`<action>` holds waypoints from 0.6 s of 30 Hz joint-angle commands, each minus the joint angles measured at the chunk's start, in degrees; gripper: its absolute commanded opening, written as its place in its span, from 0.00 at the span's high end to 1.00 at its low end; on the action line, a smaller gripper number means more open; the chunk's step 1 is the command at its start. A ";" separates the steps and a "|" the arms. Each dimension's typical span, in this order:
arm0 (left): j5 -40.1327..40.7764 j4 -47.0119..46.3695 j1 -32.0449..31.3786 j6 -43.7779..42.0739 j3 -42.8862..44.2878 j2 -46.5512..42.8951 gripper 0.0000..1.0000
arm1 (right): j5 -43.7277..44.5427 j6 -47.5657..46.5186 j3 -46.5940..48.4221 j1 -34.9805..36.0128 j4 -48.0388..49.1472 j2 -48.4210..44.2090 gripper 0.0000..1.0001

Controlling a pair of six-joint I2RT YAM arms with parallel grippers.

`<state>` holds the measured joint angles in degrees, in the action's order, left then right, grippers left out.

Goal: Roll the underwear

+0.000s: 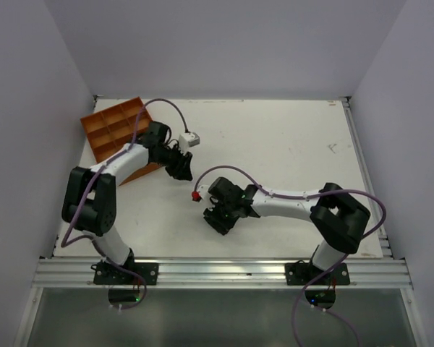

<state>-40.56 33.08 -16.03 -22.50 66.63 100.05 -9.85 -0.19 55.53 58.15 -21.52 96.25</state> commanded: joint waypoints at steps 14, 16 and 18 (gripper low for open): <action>10.88 -30.49 4.43 15.33 -3.22 -18.78 0.66 | -18.45 8.97 -11.75 -8.66 17.47 1.84 0.87; 2.53 -22.75 4.52 12.49 -0.20 -12.64 0.63 | -20.46 9.76 -12.55 -9.28 19.23 2.36 0.87; -1.53 -21.39 4.43 11.33 -0.61 -11.11 0.63 | -22.22 10.55 -13.25 -10.42 20.89 3.15 0.87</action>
<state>-30.61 2.59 -11.86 -7.97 65.58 85.21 -29.76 8.97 45.15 48.47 -1.15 96.03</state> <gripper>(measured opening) 0.368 0.259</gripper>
